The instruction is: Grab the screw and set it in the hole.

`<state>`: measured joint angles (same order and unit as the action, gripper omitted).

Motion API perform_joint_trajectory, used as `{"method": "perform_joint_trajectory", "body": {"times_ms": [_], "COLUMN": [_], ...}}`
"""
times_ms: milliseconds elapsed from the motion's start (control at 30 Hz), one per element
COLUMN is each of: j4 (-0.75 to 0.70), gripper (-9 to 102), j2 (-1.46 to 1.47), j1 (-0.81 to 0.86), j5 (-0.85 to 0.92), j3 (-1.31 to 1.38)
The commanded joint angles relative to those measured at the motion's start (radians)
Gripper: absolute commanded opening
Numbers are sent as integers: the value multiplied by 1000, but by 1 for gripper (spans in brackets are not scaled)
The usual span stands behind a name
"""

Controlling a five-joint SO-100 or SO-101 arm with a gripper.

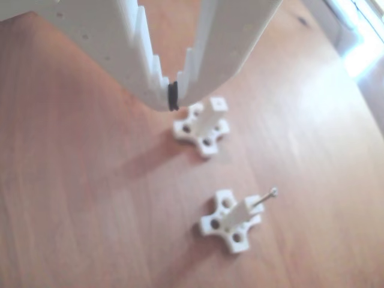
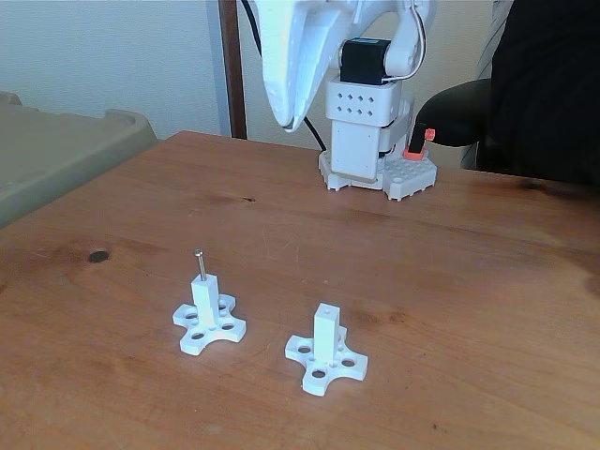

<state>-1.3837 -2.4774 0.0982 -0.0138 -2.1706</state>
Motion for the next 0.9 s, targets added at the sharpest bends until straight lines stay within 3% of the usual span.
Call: {"method": "perform_joint_trajectory", "body": {"times_ms": [0, 867], "j4": [-20, -61], "gripper": [-4, 4], "j2": [91, 641], "j1": [-2, 81], "j5": [-2, -51], "j3": [175, 572]}}
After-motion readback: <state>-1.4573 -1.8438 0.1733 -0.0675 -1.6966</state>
